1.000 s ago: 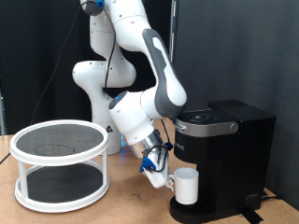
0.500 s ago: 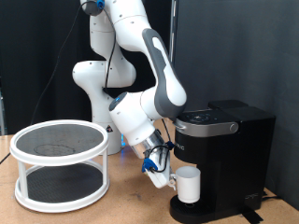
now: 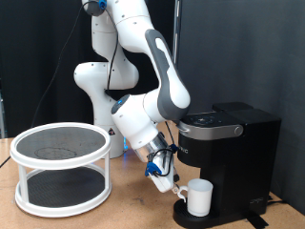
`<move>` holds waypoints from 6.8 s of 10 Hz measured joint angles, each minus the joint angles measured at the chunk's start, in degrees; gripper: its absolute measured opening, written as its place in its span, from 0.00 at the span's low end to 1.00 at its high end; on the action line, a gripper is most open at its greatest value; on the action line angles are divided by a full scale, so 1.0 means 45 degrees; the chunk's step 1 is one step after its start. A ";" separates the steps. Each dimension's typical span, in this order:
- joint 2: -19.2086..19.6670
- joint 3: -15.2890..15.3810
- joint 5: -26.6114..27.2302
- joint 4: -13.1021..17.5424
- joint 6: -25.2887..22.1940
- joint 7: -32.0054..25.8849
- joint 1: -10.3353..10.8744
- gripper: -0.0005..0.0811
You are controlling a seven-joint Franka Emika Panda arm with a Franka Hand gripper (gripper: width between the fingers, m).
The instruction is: Make a cup of coffee with the keurig machine
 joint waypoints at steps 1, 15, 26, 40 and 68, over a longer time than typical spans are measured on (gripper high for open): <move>-0.0015 -0.0001 0.0102 -0.0034 0.0001 -0.0325 -0.0022 0.74; -0.3565 -0.1594 -0.2999 -0.2440 -0.7281 -0.2106 -0.2083 0.91; -0.7097 -0.2336 -0.3166 -0.2801 -1.1297 -0.1569 -0.2320 0.91; -1.0399 -0.2096 -0.1389 -0.1486 -1.2075 0.0989 -0.2294 0.91; -0.5437 0.3223 -1.1839 0.3362 -0.6116 0.3534 -0.2677 0.87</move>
